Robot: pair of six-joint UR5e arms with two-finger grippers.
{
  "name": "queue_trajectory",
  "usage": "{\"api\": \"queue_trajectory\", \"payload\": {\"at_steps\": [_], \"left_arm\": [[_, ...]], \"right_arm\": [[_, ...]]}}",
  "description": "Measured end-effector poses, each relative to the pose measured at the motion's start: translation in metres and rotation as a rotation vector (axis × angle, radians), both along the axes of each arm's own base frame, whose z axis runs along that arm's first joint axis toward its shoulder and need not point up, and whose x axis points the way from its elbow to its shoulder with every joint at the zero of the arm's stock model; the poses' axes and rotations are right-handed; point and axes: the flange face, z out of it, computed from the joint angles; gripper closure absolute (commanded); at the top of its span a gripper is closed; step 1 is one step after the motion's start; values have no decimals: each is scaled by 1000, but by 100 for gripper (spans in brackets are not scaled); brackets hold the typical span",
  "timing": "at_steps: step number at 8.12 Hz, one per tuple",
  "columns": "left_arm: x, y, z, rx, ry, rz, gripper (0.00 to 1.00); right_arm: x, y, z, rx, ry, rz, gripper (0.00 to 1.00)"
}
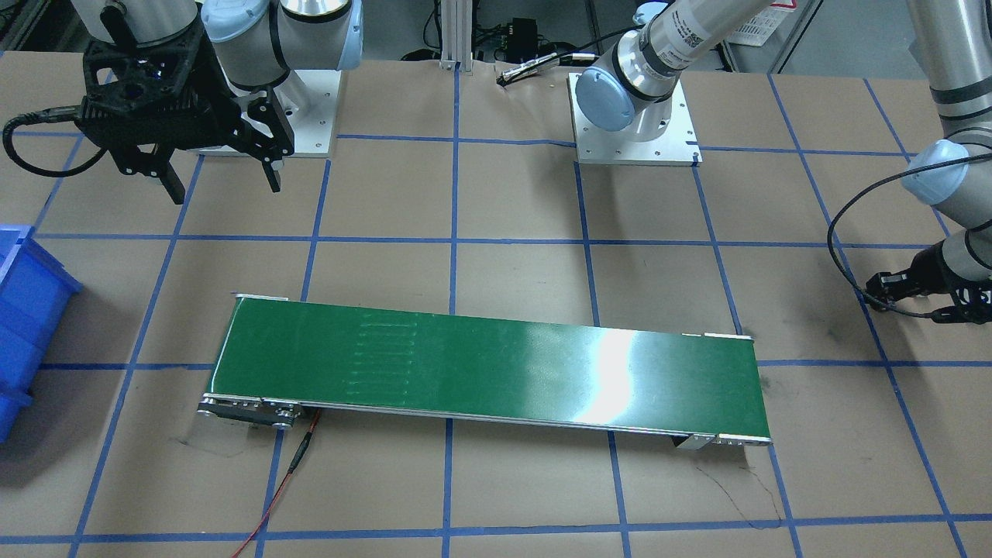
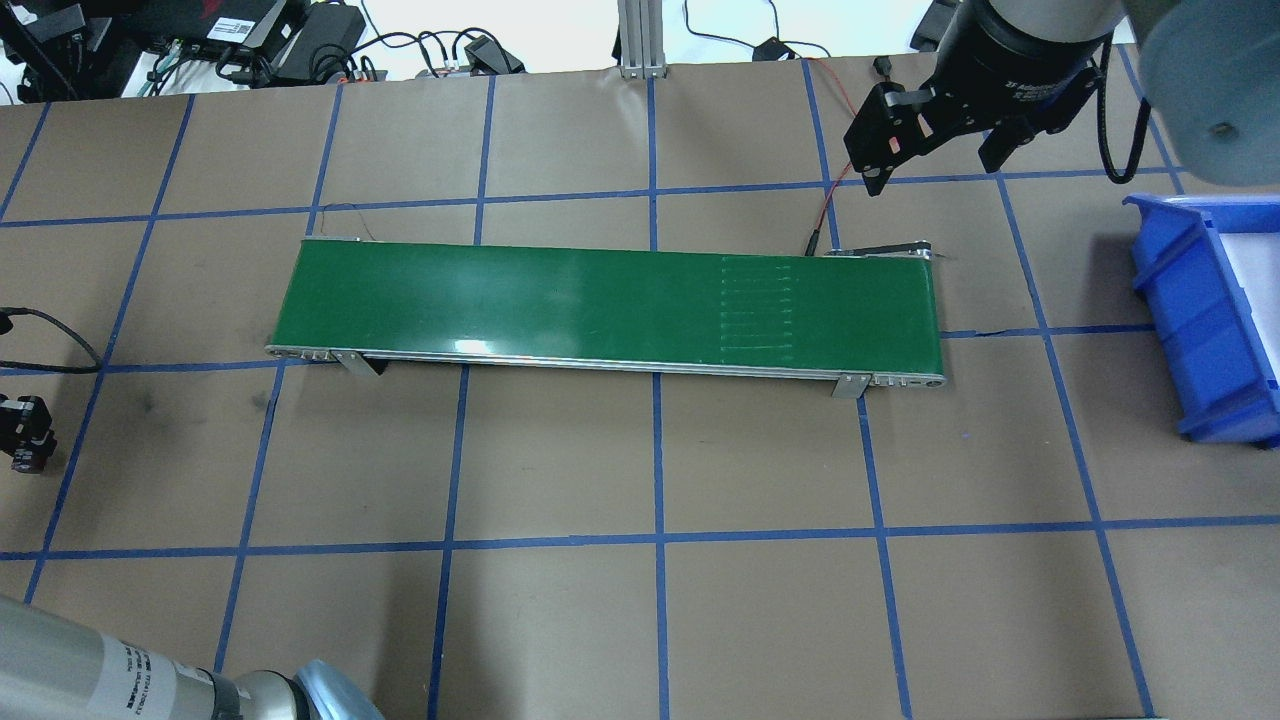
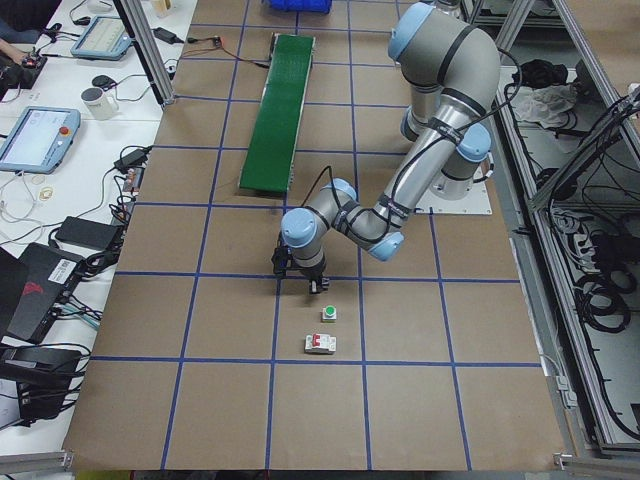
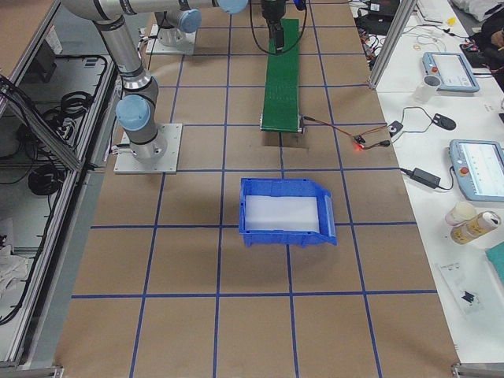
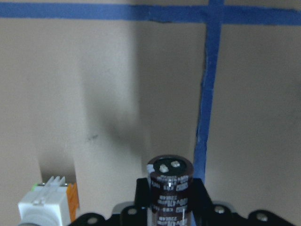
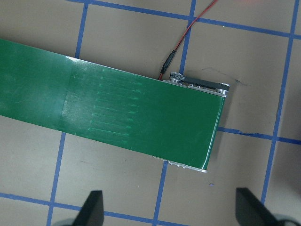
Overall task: Move capacitor from left to right
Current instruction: 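Carry the capacitor with the left gripper onto the green belt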
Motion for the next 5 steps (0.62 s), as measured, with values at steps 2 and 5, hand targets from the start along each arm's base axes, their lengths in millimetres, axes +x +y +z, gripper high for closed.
{"api": "queue_trajectory", "payload": {"at_steps": [2,5], "left_arm": [[-19,-1,39,26,-11,44,100],[-117,-70,122,-23,-63,-68,100]], "right_arm": [[0,0,0,0,0,0,0],[-1,0,0,1,5,-1,0]]}}
